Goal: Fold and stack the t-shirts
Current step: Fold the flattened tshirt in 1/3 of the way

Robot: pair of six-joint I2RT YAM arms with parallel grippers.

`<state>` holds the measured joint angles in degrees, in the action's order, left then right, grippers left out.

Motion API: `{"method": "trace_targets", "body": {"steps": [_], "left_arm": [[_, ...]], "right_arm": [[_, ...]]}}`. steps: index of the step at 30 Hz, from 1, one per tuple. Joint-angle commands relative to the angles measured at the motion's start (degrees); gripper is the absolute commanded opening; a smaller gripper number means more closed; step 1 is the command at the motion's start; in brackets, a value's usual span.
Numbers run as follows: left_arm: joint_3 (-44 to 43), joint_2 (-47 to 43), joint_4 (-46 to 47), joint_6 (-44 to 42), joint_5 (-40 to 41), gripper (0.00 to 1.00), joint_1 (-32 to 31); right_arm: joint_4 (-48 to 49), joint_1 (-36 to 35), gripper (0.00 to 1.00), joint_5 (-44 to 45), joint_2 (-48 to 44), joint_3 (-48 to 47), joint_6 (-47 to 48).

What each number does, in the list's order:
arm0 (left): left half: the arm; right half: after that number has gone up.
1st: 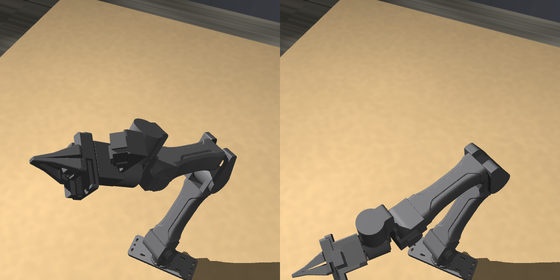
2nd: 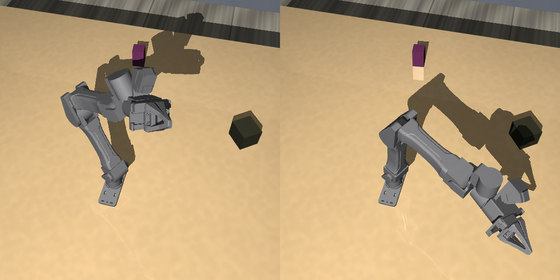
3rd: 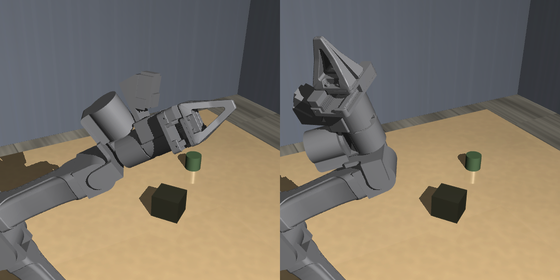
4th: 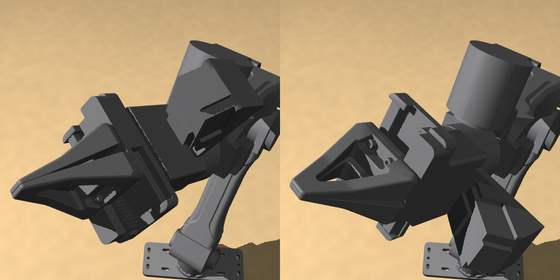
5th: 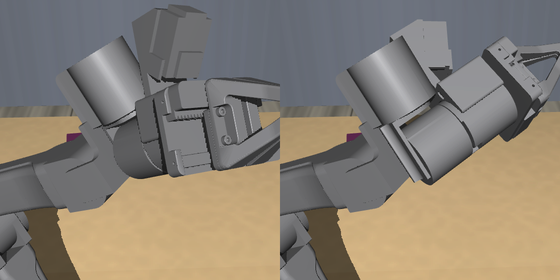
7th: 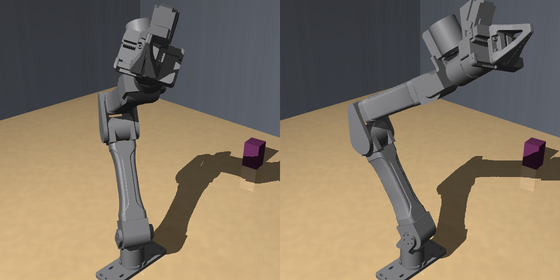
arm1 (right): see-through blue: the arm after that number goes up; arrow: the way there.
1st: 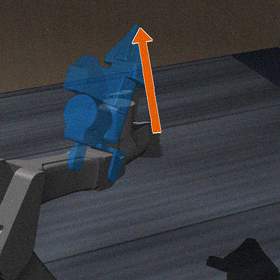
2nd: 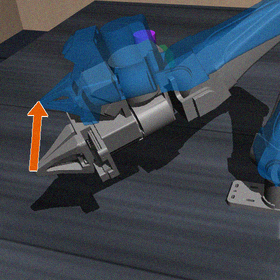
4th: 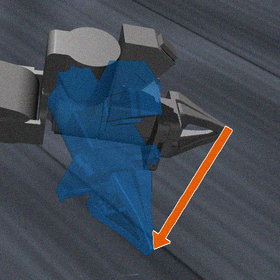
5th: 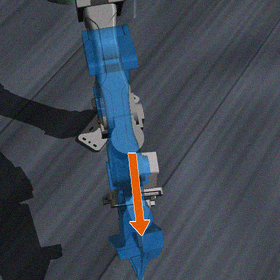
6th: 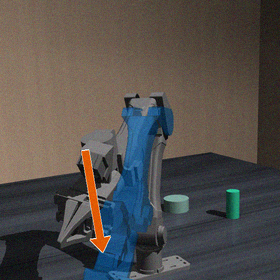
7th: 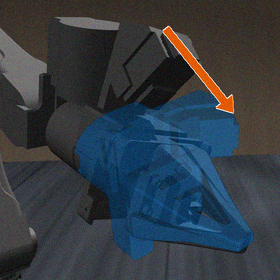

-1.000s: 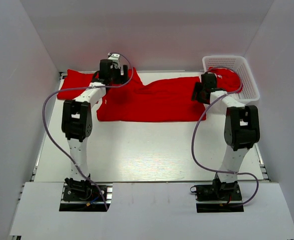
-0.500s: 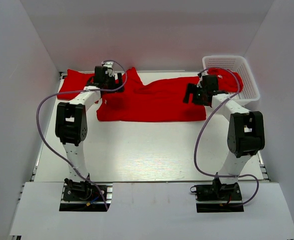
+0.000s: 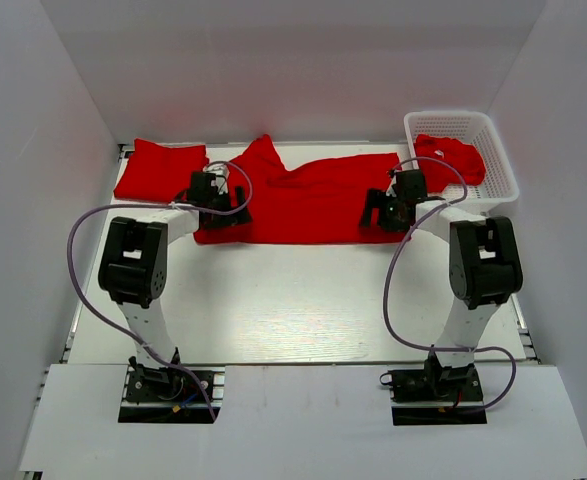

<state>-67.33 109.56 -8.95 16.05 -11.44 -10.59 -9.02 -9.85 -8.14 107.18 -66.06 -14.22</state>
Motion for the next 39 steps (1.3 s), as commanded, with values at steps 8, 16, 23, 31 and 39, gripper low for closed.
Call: {"method": "trace_targets", "body": {"steps": [8, 16, 23, 31, 39], "left_arm": [[27.15, -22.08, -12.91, 10.3, 6.42, 1.0, 0.4], [35.6, -45.64, -34.17, 18.75, 0.73, 1.0, -0.22], [26.57, -53.15, -34.92, 20.51, 8.0, 1.0, -0.22], [5.13, -29.47, -19.97, 7.88, 14.33, 1.0, 0.83], [-33.18, 4.55, -25.3, -1.37, 20.92, 1.0, 0.83]], "right_arm": [[1.19, 0.27, 0.9, 3.74, -10.66, 22.15, -9.85], [-4.24, -0.87, 0.9, -5.39, -30.51, 36.09, -10.57], [-7.6, -2.37, 0.9, -4.96, -37.56, 29.35, -3.1], [-1.97, -2.2, 0.9, -1.44, -31.25, 14.33, 0.23], [-7.94, -2.28, 0.9, 2.43, -15.44, -3.17, 5.33]]}}
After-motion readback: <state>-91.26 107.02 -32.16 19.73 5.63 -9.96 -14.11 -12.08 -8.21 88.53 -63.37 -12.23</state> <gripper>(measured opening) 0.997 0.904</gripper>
